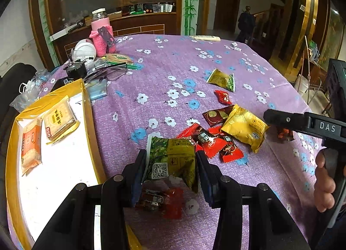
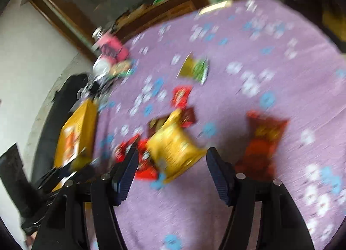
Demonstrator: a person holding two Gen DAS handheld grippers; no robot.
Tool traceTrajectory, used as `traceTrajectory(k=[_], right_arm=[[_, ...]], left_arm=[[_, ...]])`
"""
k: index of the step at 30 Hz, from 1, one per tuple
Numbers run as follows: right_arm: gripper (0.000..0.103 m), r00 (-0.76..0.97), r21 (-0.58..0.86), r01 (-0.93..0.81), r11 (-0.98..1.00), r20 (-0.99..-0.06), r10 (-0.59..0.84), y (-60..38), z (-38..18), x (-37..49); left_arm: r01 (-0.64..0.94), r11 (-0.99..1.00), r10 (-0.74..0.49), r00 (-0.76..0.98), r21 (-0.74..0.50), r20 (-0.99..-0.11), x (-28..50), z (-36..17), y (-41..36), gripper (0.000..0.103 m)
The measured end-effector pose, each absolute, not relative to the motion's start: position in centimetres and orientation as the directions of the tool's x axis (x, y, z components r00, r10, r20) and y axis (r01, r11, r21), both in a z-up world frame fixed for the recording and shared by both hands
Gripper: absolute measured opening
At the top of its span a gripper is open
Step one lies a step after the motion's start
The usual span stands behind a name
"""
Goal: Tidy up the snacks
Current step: 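Grasp the green pack with the left gripper while the right grasps the cheese pack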
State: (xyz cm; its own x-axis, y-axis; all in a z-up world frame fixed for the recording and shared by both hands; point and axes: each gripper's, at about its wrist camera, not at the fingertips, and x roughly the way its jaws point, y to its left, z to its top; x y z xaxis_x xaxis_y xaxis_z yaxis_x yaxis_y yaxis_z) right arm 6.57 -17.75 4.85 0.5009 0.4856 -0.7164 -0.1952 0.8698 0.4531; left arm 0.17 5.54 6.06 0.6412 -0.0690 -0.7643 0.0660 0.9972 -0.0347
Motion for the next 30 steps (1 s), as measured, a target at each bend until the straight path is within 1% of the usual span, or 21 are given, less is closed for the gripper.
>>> traceTrajectory(k=[4, 7, 9, 12, 15, 17, 18, 19, 22, 27, 28, 30], right_arm=[[0.064, 0.508, 0.384, -0.248, 0.889, -0.73, 0.457, -15.9, 4.3, 6.9], [0.064, 0.552, 0.25, -0.297, 0.922, -0.743, 0.379, -14.3, 4.2, 7.3], [0.064, 0.556, 0.19, -0.316, 0.929, -0.756, 0.344, -13.6, 3.7, 7.6], [0.064, 0.512, 0.175, -0.348, 0.921, -0.787, 0.343, -12.9, 2.7, 7.7], [0.064, 0.492, 0.157, -0.395, 0.905, -0.796, 0.352, -12.2, 2.6, 7.0], [0.063, 0.496, 0.124, -0.408, 0.904, -0.801, 0.334, -11.7, 2.5, 6.4], [0.055, 0.497, 0.107, -0.406, 0.908, -0.807, 0.318, -11.5, 2.3, 6.4], [0.049, 0.489, 0.111, -0.404, 0.908, -0.813, 0.317, -11.6, 2.2, 6.4], [0.049, 0.479, 0.136, -0.392, 0.91, -0.814, 0.328, -12.0, 2.2, 6.5], [0.05, 0.491, 0.102, -0.383, 0.918, -0.82, 0.295, -11.4, 1.9, 6.4], [0.048, 0.493, 0.104, -0.383, 0.918, -0.817, 0.299, -11.4, 2.0, 6.4], [0.047, 0.49, 0.115, -0.378, 0.919, -0.817, 0.304, -11.6, 2.0, 6.5]], left_arm=[[0.074, 0.996, -0.083, 0.644, -0.046, -0.761, 0.0, 6.1, 5.7, 0.048], [0.074, 0.996, -0.09, 0.642, -0.055, -0.761, -0.2, 6.0, 5.9, 0.048], [0.073, 0.995, -0.093, 0.64, -0.06, -0.763, -0.3, 5.9, 6.0, 0.048], [0.072, 0.995, -0.097, 0.639, -0.066, -0.763, -0.4, 5.9, 6.2, 0.048], [0.069, 0.996, -0.094, 0.641, -0.065, -0.762, -0.6, 5.9, 6.3, 0.048], [0.064, 0.996, -0.089, 0.642, -0.063, -0.762, -0.6, 5.9, 6.4, 0.048], [0.062, 0.996, -0.088, 0.642, -0.063, -0.761, -0.6, 5.9, 6.4, 0.048], [0.06, 0.996, -0.086, 0.643, -0.062, -0.761, -0.6, 5.9, 6.4, 0.048], [0.056, 0.997, -0.083, 0.643, -0.061, -0.762, -0.6, 5.8, 6.3, 0.048], [0.062, 0.997, -0.08, 0.642, -0.052, -0.763, -0.5, 5.7, 6.0, 0.048], [0.063, 0.997, -0.079, 0.643, -0.05, -0.762, -0.6, 5.7, 6.0, 0.048], [0.062, 0.997, -0.077, 0.645, -0.047, -0.76, -0.6, 5.8, 6.0, 0.048]])
